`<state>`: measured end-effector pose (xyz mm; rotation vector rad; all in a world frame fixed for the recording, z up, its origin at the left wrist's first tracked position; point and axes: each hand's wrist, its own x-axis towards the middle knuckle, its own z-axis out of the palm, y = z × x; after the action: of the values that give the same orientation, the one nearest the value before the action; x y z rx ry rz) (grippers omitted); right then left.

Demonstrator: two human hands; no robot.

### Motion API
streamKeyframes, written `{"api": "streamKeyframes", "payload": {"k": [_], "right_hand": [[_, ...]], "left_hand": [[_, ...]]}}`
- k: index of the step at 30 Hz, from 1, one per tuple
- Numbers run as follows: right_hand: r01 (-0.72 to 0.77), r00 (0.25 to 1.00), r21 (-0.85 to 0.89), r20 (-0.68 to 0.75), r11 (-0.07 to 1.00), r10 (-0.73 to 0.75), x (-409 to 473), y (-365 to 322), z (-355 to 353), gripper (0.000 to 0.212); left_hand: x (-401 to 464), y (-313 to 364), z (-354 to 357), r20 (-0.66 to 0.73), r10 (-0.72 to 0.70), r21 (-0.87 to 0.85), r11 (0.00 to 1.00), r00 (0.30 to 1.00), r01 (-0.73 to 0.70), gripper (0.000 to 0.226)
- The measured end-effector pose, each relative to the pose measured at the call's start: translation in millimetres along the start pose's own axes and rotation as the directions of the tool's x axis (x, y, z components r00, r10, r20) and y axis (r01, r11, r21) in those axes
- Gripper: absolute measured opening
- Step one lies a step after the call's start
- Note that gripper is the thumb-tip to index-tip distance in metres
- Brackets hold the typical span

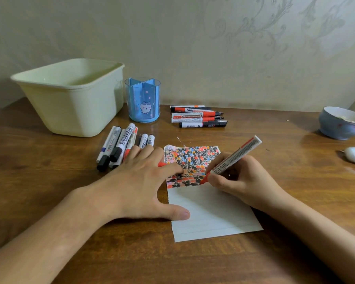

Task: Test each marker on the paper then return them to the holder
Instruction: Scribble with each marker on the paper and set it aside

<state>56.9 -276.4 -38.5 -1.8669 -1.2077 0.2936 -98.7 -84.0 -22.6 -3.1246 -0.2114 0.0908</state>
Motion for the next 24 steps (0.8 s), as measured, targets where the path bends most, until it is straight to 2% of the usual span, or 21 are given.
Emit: {"api": "streamKeyframes", "payload": {"k": [5, 8, 11, 14, 20, 24], "right_hand": [[-0.03, 1.0, -0.029, -0.007, 0.999, 0.03, 1.0, 0.4, -0.2, 0.008], [-0.044, 0.999, 0.115, 0.005, 0.992, 0.044, 0.6, 1.7, -2.5, 0.009], [-0.058, 0.998, 0.238, -0.018, 0.97, 0.064, 0.8, -1.4, -6.7, 0.026], [-0.053, 0.997, 0.276, -0.031, 0.96, 0.064, 0.8, -5.7, -8.8, 0.031], [-0.129, 0.989, 0.449, -0.003, 0.884, 0.146, 0.8, -9.8, -12.8, 0.024], [-0.155, 0.982, 0.569, 0.001, 0.807, 0.188, 1.4, -11.4, -11.8, 0.022]], "left_hand": [[-0.2, 0.4, -0.6, -0.002, 0.001, -0.007, 1.0, 1.0, -0.001, 0.098], [0.0, 0.0, -0.6, 0.002, 0.003, 0.0, 1.0, 1.0, -0.003, 0.097], [-0.8, 1.3, -2.6, 0.001, -0.005, -0.009, 1.0, 1.0, 0.005, 0.098], [-1.4, 1.0, -8.1, -0.06, -0.024, -0.077, 0.997, 0.998, 0.02, 0.092], [-1.1, -0.7, -7.4, -0.232, -0.044, -0.283, 0.959, 0.972, -0.024, 0.053], [1.3, 1.9, -8.1, -0.291, -0.065, -0.31, 0.95, 0.954, -0.029, 0.056]]}}
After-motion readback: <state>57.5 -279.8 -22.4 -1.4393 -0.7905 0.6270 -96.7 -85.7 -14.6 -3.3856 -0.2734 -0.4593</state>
